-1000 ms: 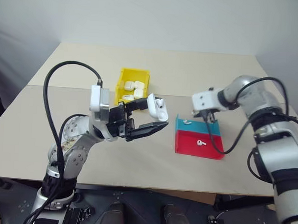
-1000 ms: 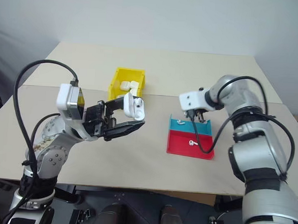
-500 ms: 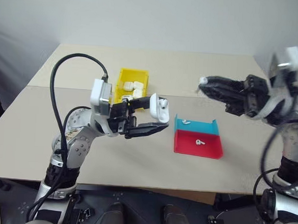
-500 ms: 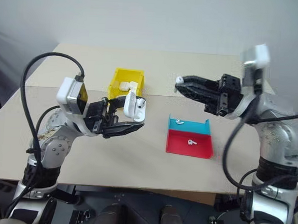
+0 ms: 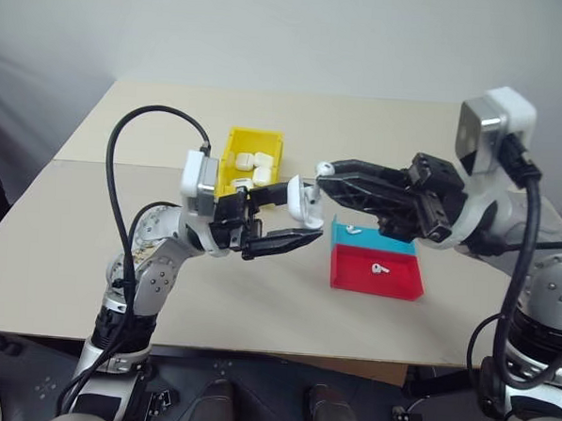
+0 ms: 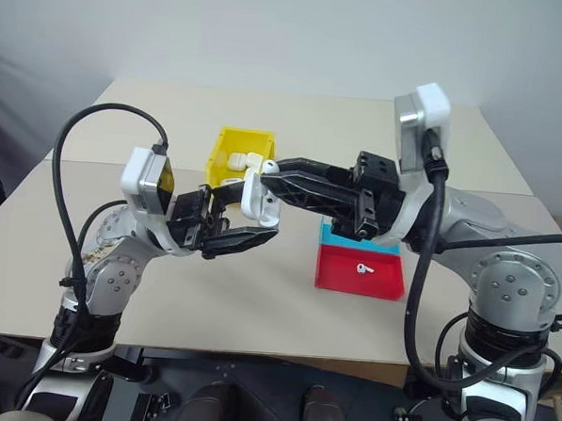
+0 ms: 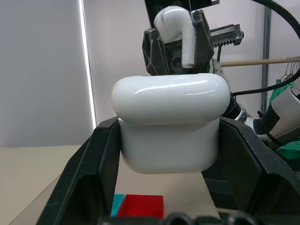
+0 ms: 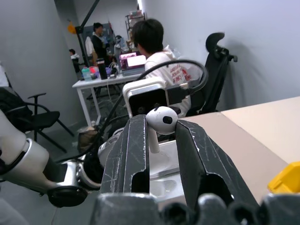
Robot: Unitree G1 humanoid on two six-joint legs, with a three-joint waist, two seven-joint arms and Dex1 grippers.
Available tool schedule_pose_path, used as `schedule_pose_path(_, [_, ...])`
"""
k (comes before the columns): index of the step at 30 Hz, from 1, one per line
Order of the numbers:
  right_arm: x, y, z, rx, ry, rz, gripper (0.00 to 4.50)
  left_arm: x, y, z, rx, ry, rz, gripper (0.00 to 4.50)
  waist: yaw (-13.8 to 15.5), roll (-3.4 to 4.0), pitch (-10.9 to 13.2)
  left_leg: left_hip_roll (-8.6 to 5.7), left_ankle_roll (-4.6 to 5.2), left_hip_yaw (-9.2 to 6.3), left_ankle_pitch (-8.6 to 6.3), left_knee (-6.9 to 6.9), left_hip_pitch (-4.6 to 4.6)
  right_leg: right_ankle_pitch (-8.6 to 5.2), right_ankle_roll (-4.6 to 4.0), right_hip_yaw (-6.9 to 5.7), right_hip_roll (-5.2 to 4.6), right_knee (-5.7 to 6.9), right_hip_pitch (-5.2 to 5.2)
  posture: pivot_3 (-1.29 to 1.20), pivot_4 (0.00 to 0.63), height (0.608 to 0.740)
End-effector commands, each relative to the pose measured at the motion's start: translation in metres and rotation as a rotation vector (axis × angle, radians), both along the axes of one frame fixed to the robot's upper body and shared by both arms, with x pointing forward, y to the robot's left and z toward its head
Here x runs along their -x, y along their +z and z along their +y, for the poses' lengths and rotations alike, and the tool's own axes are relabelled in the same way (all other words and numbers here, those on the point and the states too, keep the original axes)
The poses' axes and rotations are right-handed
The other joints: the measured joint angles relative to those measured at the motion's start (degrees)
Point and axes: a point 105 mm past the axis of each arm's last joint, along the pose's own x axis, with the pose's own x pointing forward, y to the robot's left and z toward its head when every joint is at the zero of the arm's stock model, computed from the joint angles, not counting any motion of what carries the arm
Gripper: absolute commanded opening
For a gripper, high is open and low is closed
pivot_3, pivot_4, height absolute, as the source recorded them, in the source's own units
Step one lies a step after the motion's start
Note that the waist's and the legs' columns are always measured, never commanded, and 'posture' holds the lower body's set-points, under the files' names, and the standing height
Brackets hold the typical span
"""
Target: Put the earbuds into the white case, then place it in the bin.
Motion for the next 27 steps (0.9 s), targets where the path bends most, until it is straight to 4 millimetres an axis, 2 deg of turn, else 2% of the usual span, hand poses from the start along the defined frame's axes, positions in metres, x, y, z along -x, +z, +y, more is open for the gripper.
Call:
schedule_pose_path(1, [0.005, 0.001, 0.001, 0.034, 0.020, -0.017, 0.65, 0.003, 0.008, 0.000, 0.023, -0.004, -0.044, 2.80, 0.0, 0.00, 0.0, 0.00, 0.00, 0.00, 0.00, 0.00, -0.01, 0.00, 0.00, 0.00, 0.00, -0.01, 0.00, 0.00, 0.150, 0.740])
schedule_pose_path(17, [-0.004, -0.014, -0.007, 0.086, -0.021, -0.049, 0.65, 0.006, 0.012, -0.001, 0.027, -0.009, -0.050, 2.80, 0.0, 0.00, 0.0, 0.00, 0.00, -0.01, 0.00, 0.00, -0.02, -0.13, 0.22, 0.00, 0.00, -0.02, -0.01, 0.00, 0.150, 0.740])
schedule_pose_path(27, [-0.002, -0.014, -0.016, 0.121, -0.034, -0.086, 0.65, 0.007, 0.016, -0.013, 0.047, -0.023, -0.032, 2.80, 0.0, -0.01, 0.0, 0.00, 0.00, -0.02, 0.00, 0.00, -0.02, -0.13, 0.22, -0.01, 0.00, -0.02, -0.02, 0.00, 0.150, 0.740])
